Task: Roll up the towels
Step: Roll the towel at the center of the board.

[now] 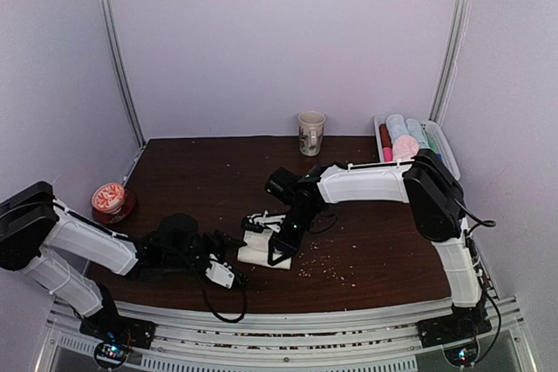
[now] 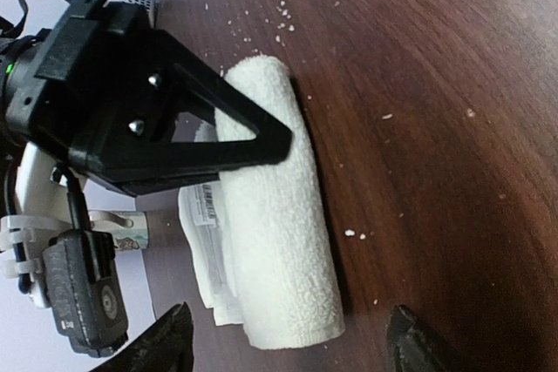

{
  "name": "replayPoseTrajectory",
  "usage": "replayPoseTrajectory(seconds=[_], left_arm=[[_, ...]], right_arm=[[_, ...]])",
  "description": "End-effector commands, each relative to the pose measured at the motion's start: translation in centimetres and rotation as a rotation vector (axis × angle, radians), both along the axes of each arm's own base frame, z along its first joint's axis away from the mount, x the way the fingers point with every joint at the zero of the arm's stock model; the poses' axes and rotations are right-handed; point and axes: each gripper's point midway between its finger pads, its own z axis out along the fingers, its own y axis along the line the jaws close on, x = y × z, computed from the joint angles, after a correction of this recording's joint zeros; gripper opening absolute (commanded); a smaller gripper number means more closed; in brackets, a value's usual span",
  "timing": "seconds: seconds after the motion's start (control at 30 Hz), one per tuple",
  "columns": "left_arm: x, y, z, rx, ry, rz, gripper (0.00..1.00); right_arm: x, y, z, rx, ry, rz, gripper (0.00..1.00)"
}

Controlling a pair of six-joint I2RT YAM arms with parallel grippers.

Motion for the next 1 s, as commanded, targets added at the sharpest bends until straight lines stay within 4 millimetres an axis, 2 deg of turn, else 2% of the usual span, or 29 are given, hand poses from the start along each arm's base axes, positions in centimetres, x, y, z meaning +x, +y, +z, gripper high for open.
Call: replayPoseTrajectory(seconds=[0.0, 0.37, 0.43, 0.5, 0.57, 0.7, 0.73, 0.77, 0.87, 0.97], left_arm=[[0.5, -0.5, -0.1, 0.002, -0.051, 0.009, 0.77], [1.1, -1.1, -2.1, 0.039, -0.077, 0.045, 0.69], [1.2, -1.2, -2.4, 0.045, -0.073, 0.047, 0.65], [1.2, -1.4, -2.7, 0.052, -0.067, 0.051, 0.55], [1.3, -1.4, -3.1, 0.062, -0.065, 0.059, 0.34], [1.4, -1.4, -3.7, 0.084, -0.052, 0.07, 0.11], [1.4, -1.5, -3.8, 0.09, -0.044, 0.072, 0.03], [1.4, -1.4, -4.0, 0.1, -0.031, 0.076, 0.0], [1.1, -1.4, -4.7, 0.146, 0.038, 0.078, 0.0], [0.0, -1.2, -5.4, 0.194, 0.135, 0.06, 0.0]], right_arm=[[-1.2, -0.9, -1.2, -0.05, 0.079, 0.009, 0.03], [-1.4, -0.7, -1.3, -0.041, 0.101, 0.019, 0.03], [-1.5, -0.7, -1.2, -0.033, 0.106, 0.023, 0.03], [-1.6, -0.6, -1.2, -0.031, 0.11, 0.026, 0.03], [-1.6, -0.6, -1.2, -0.027, 0.11, 0.029, 0.03], [-1.8, -0.5, -1.1, -0.021, 0.116, 0.035, 0.04], [-1.7, -0.5, -1.1, -0.018, 0.115, 0.036, 0.05], [-1.7, -0.5, -0.9, -0.017, 0.112, 0.037, 0.06], [-1.3, -0.6, -0.3, -0.009, 0.077, 0.036, 0.16], [-0.6, -0.8, 1.4, 0.02, -0.001, 0.026, 0.29]])
